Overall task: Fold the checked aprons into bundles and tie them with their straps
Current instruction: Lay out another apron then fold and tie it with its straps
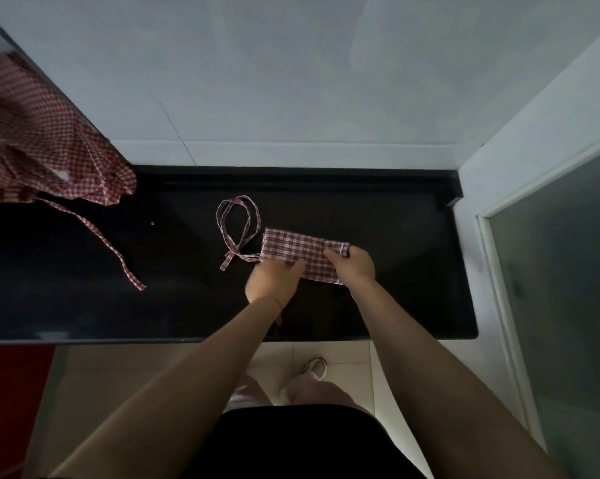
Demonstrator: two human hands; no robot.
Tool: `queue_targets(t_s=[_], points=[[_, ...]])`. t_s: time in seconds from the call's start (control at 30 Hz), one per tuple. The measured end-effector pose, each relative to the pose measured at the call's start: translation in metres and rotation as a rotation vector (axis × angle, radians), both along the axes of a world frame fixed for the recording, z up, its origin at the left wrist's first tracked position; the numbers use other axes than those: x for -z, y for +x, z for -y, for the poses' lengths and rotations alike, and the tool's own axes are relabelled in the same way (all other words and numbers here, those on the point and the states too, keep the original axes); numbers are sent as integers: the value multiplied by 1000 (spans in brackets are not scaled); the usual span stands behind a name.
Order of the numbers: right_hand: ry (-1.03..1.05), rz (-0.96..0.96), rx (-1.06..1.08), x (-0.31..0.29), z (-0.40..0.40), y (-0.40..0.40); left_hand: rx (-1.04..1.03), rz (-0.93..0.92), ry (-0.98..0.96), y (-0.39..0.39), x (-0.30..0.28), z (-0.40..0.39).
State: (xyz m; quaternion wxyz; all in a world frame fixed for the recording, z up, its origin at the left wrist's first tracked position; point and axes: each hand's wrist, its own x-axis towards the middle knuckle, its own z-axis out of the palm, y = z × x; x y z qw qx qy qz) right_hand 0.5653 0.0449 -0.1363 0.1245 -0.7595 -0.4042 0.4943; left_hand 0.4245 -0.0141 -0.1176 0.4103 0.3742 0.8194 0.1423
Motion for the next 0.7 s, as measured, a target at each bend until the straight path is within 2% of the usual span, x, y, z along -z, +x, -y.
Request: queue_targets(t_s=[0.03, 0.07, 0.1, 0.17, 0.27, 0.33, 0.4, 0.47, 0.53, 0.63, 0.7], points=[[-11, 4, 5, 0, 0, 0, -215, 290, -158, 7, 0, 7], [-22, 13, 9, 0, 0, 0, -452, 519, -228, 12, 5, 10], [-21, 18, 9, -1, 1, -1, -610, 638, -212, 15, 6, 10], [22, 9, 2, -4, 4, 1, -789, 718, -131, 21, 6, 2], [85, -64, -24, -6, 12, 7, -917, 894, -75, 19, 5, -17], [35, -146, -37, -14, 16, 15, -891, 999, -70, 14, 2, -21], [-108, -204, -132, -28, 16, 26, -817, 1069, -54, 5, 4, -20], [-216, -161, -367, -44, 12, 35, -644, 1104, -21, -2, -2, -19], [-174, -159, -455, -64, 5, 39, -454, 1108, 51, -5, -19, -23], [-106, -436, -386, -95, -7, 35, -248, 1145, 150, -16, -57, -35], [-103, -555, -426, -121, -14, 23, -125, 1140, 207, -28, -87, -43]])
